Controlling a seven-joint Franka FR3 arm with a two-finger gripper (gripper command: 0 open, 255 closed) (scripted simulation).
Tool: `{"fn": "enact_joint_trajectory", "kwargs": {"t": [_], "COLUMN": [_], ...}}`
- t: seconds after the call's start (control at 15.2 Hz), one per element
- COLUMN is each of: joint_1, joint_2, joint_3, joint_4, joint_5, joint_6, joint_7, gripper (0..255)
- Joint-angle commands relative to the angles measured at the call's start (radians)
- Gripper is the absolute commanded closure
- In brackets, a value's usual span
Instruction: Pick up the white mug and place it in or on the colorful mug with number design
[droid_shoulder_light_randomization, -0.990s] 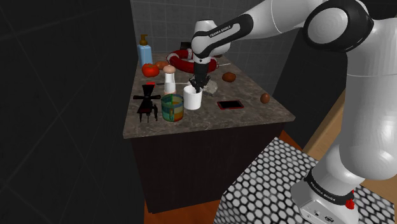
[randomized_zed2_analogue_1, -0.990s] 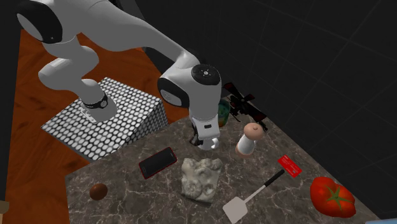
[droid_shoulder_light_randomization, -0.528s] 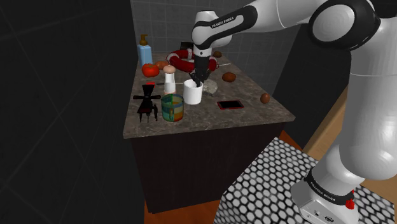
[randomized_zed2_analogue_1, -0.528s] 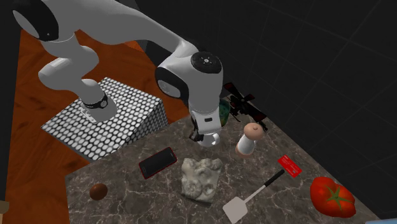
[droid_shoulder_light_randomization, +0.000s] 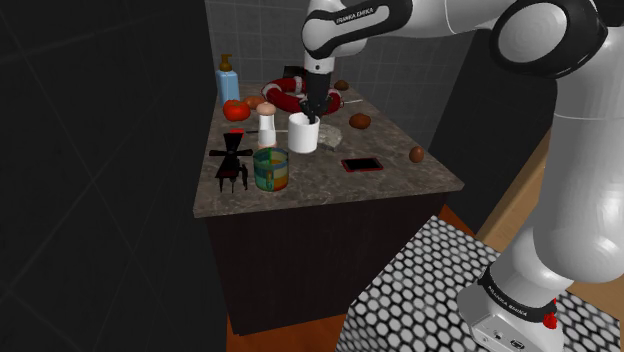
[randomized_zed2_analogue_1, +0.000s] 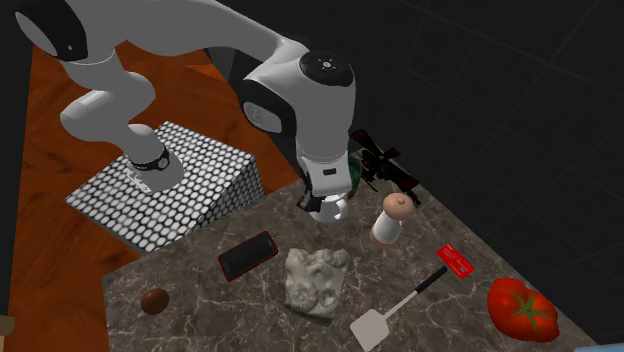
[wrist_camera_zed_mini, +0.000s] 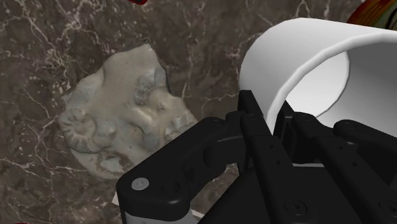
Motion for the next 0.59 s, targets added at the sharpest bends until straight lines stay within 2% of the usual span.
{"fn": "enact_joint_trajectory", "kwargs": {"t": [0.0, 0.53], "joint_1": [0.000, -0.001], "joint_2": [-0.007, -0.015], "joint_3": [0.000, -0.001], "joint_4": [0.015, 0.110], "joint_5": [0.000, -0.001], "joint_6": [-0.022, -0.125], "joint_7": [0.000, 0.001], "gripper": [255, 255]}}
